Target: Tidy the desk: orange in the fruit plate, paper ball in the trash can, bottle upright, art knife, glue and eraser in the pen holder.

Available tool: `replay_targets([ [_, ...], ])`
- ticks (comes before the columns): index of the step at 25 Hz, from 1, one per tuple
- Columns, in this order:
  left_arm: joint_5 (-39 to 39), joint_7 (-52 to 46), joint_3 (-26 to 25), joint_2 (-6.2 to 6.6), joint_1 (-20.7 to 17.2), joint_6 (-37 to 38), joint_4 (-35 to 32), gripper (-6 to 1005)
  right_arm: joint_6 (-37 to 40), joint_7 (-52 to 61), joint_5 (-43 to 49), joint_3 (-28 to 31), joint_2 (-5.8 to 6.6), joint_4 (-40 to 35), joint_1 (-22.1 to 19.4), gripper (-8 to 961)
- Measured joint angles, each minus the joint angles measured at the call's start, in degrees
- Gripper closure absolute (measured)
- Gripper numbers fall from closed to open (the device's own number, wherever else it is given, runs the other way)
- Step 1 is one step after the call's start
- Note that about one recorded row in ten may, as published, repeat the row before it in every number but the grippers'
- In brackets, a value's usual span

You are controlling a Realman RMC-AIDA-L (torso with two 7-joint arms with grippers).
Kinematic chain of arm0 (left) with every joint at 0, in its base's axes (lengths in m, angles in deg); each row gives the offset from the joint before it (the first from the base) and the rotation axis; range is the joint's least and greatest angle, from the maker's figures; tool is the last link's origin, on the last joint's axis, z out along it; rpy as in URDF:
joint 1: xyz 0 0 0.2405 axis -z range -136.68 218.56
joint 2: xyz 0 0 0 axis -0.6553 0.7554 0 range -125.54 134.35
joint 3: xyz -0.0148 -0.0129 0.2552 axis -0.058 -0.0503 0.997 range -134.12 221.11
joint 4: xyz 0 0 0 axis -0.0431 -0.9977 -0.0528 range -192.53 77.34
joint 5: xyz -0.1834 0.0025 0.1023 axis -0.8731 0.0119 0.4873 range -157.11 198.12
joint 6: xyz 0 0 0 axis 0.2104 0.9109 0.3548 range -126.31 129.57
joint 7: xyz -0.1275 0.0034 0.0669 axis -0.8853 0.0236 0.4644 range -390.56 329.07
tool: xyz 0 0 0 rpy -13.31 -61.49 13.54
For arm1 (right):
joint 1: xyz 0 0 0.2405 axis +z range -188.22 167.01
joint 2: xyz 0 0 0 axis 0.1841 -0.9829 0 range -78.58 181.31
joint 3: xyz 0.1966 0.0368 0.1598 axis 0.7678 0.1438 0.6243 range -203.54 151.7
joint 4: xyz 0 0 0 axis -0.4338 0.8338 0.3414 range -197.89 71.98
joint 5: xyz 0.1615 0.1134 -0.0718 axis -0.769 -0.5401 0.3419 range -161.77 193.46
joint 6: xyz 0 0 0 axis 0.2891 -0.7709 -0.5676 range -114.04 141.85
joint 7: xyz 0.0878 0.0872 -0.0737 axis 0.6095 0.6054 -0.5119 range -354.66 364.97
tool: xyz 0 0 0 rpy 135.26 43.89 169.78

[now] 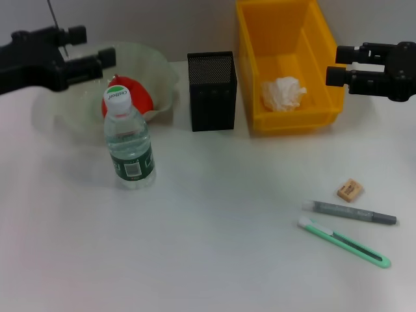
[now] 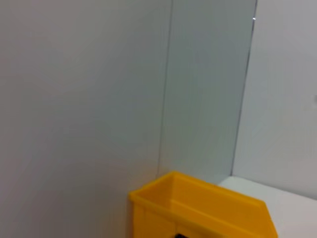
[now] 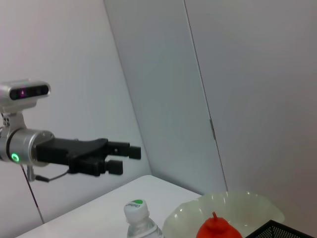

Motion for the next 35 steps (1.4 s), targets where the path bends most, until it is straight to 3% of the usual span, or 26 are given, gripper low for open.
replay_targets([
  [11, -0.1, 4.1, -0.5, 0.67, 0.5, 2.9, 4.7, 274, -0.2, -0.4, 0.0, -0.3, 0.03, 0.6, 0.2, 302],
  [14, -0.1, 5.2, -3.1, 0.66, 1.3, 3.6, 7.4, 274, -0.6, -0.4, 0.0, -0.4, 0.03, 0.7, 0.2, 302],
  [23, -0.2, 6.0, -4.1, 0.73, 2.0, 4.7, 8.4, 274, -0.9, 1.2, 0.4, -0.5, 0.02, 0.5, 0.2, 302],
  [31, -0.2, 6.7, -4.3, 0.72, 2.5, 4.4, 8.4, 274, -0.9, 13.0, 11.8, -1.0, -0.92, -6.8, 2.9, 302],
  [35, -0.4, 8.3, -5.1, 0.26, 4.0, 4.2, 8.6, 274, -0.7, 20.7, 18.6, -5.1, -1.02, -10.5, 5.3, 302],
])
